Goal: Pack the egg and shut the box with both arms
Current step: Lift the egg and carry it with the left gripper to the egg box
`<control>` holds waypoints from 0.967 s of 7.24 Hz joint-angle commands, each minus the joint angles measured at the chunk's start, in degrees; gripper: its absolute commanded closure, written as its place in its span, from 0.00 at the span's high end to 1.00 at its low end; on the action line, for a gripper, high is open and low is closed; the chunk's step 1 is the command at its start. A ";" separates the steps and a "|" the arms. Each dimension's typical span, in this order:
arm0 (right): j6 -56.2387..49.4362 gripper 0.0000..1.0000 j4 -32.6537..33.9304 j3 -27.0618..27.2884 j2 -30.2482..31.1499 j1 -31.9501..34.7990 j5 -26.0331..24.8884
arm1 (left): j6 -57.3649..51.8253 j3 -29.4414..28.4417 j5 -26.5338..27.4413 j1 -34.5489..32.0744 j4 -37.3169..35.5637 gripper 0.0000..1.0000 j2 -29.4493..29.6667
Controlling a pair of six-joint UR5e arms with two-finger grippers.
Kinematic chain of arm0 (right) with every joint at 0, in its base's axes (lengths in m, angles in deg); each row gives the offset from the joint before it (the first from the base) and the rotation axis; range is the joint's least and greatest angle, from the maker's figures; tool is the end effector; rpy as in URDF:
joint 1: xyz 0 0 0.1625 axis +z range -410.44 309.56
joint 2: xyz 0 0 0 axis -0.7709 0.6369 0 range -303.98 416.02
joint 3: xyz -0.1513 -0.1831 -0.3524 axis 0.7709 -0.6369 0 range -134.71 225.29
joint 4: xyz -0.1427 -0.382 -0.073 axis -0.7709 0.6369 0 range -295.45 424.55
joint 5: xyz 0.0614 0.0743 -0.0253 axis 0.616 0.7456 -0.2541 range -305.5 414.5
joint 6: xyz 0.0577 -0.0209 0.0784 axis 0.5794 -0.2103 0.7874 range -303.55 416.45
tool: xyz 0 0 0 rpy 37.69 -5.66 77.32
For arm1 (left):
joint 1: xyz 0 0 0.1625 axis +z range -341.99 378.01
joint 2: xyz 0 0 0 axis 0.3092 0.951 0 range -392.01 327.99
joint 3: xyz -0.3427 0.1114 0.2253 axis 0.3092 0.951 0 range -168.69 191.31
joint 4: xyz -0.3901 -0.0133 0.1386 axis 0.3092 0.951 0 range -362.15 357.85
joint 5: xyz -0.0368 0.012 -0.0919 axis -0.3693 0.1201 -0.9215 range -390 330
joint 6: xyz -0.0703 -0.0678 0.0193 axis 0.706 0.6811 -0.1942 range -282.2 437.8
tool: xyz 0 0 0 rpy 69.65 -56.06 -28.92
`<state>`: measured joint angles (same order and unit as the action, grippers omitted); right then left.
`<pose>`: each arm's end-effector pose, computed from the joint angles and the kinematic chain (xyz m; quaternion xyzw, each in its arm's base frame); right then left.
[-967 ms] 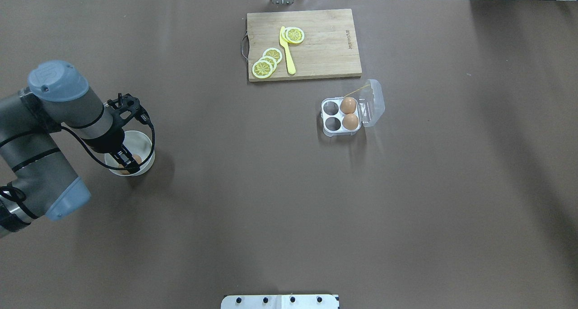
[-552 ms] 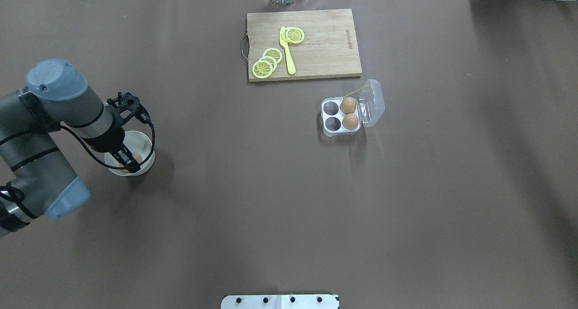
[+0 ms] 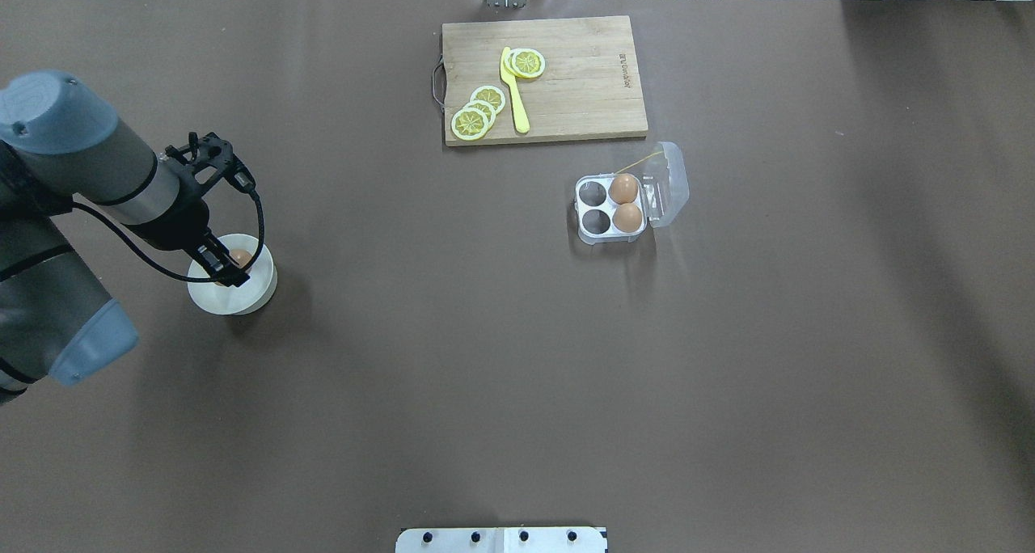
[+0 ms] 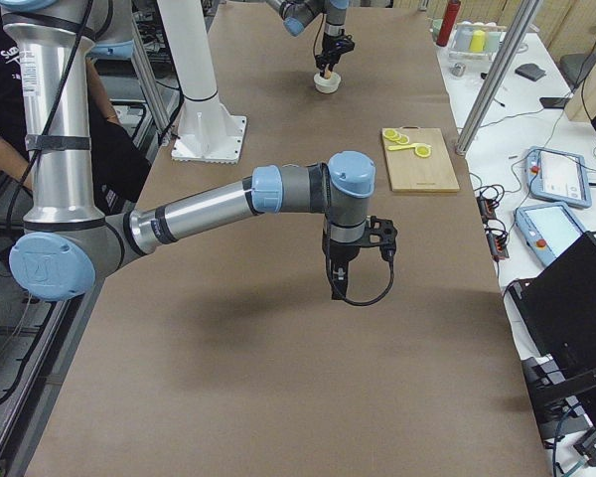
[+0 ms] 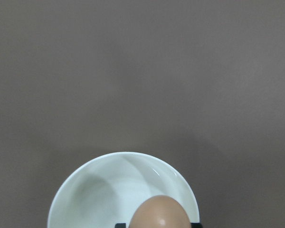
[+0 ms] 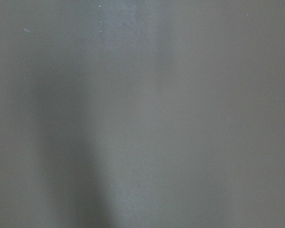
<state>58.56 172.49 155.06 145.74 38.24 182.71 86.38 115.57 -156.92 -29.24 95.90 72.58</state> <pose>0.0608 -0.4746 0.5275 0.0076 -0.3276 0.0005 0.9448 0.3385 -0.4744 0.3883 0.1405 0.4007 0.3601 0.8306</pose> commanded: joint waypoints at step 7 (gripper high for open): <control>0.00 1.00 1.22 -0.44 0.01 0.18 0.64 | 22.14 -9.75 0.35 -0.64 8.94 0.45 19.85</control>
<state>58.56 173.69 154.71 145.75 38.41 183.11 103.90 109.10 -156.59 -30.07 99.37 90.08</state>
